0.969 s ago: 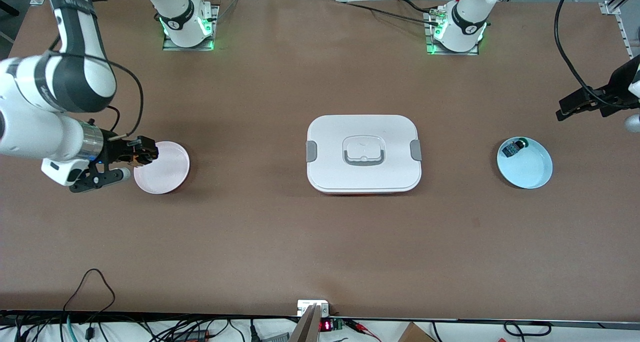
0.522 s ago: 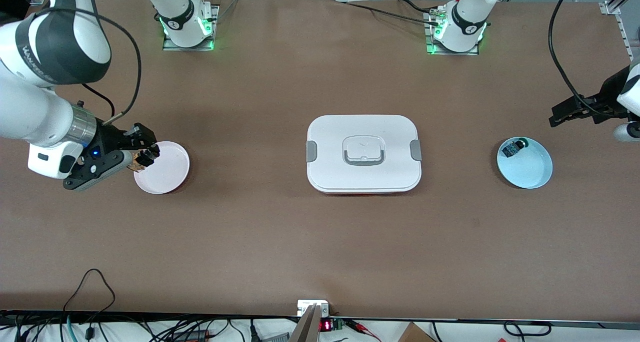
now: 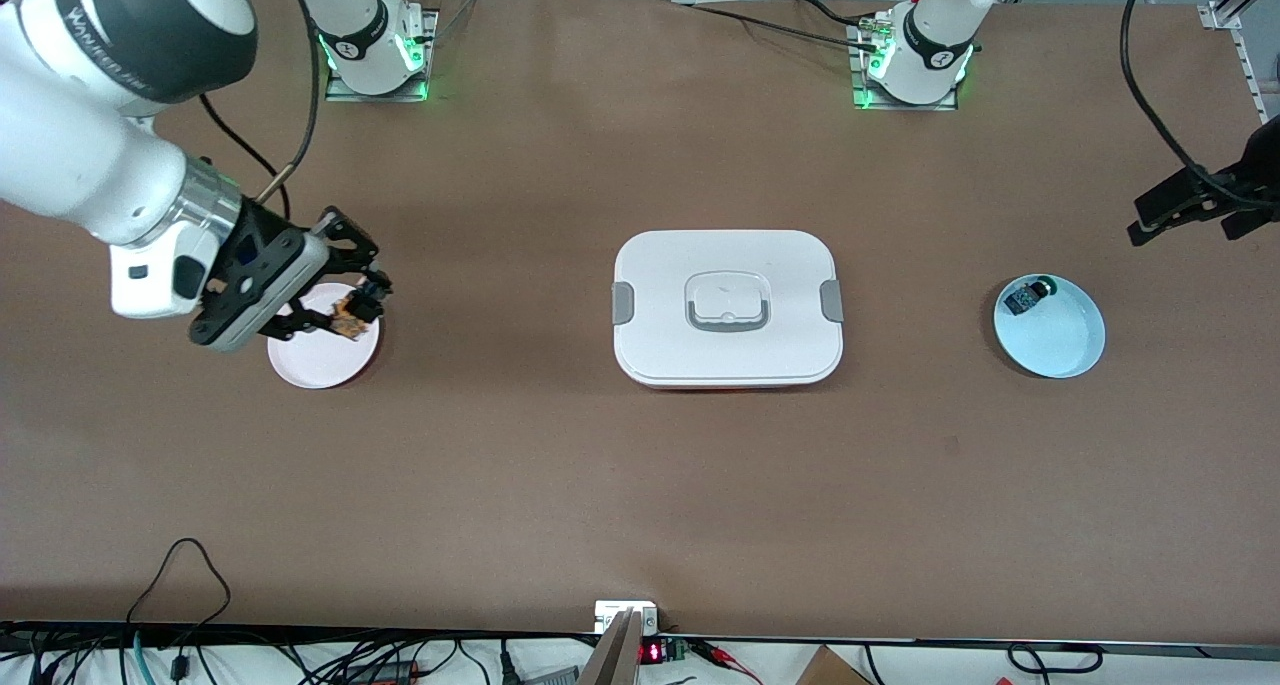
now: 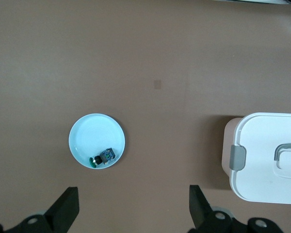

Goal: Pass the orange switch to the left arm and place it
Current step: 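Lift the orange switch with the right gripper and carry it over the box, then hold the switch above the box while the left gripper reaches toward it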

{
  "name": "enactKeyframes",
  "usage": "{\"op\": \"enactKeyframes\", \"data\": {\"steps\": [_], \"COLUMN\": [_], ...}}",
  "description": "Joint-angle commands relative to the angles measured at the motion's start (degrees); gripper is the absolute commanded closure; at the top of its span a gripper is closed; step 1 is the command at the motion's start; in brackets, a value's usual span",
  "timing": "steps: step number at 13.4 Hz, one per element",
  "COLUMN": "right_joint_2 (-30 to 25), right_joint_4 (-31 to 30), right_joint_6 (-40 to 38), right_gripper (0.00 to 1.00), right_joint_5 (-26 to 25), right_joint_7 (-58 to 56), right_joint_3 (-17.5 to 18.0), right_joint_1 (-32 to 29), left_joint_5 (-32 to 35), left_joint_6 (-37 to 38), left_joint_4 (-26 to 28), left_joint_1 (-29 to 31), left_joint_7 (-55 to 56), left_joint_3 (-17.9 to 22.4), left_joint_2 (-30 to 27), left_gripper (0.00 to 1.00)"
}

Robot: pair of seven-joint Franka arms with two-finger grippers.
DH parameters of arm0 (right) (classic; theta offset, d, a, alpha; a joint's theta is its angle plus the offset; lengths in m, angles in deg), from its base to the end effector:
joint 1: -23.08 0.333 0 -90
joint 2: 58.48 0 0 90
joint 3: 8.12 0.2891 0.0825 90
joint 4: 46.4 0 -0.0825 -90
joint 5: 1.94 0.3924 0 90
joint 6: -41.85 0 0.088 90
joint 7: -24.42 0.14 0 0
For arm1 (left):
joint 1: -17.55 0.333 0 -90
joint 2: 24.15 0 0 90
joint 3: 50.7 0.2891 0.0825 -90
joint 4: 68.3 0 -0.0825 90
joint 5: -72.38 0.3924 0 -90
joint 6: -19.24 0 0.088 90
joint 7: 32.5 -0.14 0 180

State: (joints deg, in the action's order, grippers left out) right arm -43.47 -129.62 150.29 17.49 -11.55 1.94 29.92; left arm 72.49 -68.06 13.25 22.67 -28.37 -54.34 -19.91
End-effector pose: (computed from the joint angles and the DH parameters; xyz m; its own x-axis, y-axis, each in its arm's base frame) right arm 0.6309 0.2160 0.5041 0.6578 0.6688 0.3464 0.7491 -0.6290 -0.2079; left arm 0.5803 0.0166 0.5887 0.9948 0.0981 0.0262 0.0980 -0.9952 0.0047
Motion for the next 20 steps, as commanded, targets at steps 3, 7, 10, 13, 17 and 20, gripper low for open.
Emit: {"op": "enactKeyframes", "data": {"steps": [3, 7, 10, 13, 17, 20], "right_joint_2": [1.94, 3.97, 4.50, 7.92, 10.91, 12.24], "right_joint_4": [-0.71, -1.32, -1.33, -1.33, -0.98, -0.80], "right_joint_6": [5.12, 5.12, 5.82, 8.72, 12.13, 16.61], "right_gripper": [0.94, 0.94, 0.94, 0.94, 0.94, 0.94], "right_joint_5": [17.51, 33.70, 42.06, 55.49, 64.22, 70.47], "right_joint_7": [-20.94, -29.41, -31.52, -45.20, -55.77, -61.05], "right_joint_3": [2.51, 2.51, 2.51, 2.51, 2.33, 2.24], "right_joint_1": [1.41, 4.93, 6.60, 9.32, 12.40, 15.91], "left_joint_5": [-6.98, -31.59, -46.38, -60.17, -73.39, -77.09], "left_joint_6": [7.99, 15.91, 19.18, 19.98, 17.53, 8.68], "left_joint_4": [-0.78, -0.60, 0.45, 3.34, 8.01, 8.01], "left_joint_1": [0.59, 7.88, 10.61, 11.15, 8.44, 1.94], "left_joint_7": [-0.10, 0.25, 0.43, 1.84, 7.54, 8.07], "left_joint_3": [0.04, 0.13, 0.04, 0.04, -2.06, -2.42], "left_joint_2": [0.33, 4.88, 8.58, 12.10, 13.77, 14.22], "left_gripper": [0.00, 0.00, 0.00, 0.01, 0.00, 0.00]}}
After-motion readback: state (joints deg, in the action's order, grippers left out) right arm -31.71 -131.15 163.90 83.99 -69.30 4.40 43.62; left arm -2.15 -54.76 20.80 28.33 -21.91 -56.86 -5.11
